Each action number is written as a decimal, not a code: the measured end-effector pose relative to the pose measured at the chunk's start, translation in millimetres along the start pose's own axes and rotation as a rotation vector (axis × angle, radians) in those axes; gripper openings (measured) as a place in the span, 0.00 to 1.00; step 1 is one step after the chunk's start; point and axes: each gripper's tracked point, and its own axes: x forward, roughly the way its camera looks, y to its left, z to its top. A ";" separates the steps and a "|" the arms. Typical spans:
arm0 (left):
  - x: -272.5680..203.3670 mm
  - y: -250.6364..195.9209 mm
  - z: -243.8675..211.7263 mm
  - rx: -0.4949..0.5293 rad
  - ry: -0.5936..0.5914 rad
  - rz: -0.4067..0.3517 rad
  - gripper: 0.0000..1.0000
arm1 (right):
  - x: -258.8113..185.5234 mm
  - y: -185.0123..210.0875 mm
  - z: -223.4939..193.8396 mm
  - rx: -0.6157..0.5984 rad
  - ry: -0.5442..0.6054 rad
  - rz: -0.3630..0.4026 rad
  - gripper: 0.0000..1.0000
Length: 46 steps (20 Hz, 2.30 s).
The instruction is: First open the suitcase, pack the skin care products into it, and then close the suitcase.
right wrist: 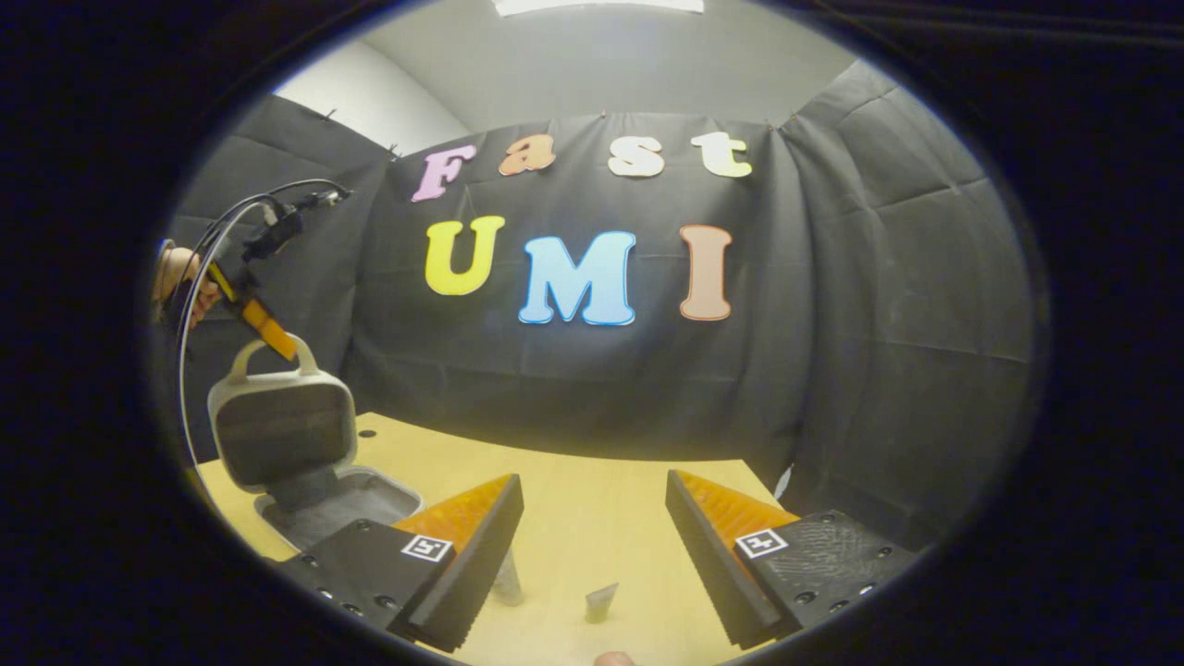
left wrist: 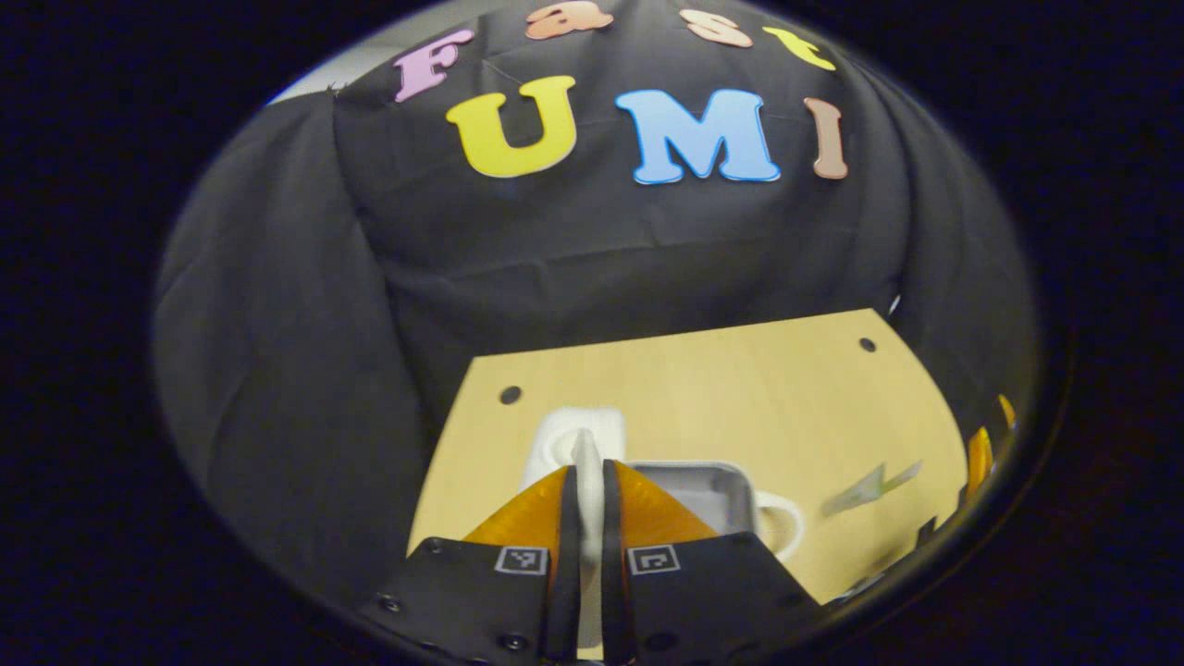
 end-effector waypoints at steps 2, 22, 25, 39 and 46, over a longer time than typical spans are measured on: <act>15.1 55.9 -12.5 -0.035 0.000 0.013 0.17 | -3.4 12.6 3.4 0.009 0.015 -0.045 0.94; 248.1 276.3 -284.3 -0.355 0.181 0.012 0.28 | -35.4 61.5 37.7 0.091 0.114 -0.275 0.94; 241.0 280.8 -284.0 -0.391 0.133 0.058 0.58 | -36.5 52.9 25.4 0.135 0.136 -0.280 0.94; 89.8 115.8 -97.6 -0.328 -0.443 0.052 0.95 | -27.2 -13.5 -1.7 0.077 0.116 -0.190 0.94; 42.7 -131.3 -29.4 -0.313 -0.606 -0.265 0.95 | -31.5 -48.7 8.0 0.048 0.082 -0.160 0.95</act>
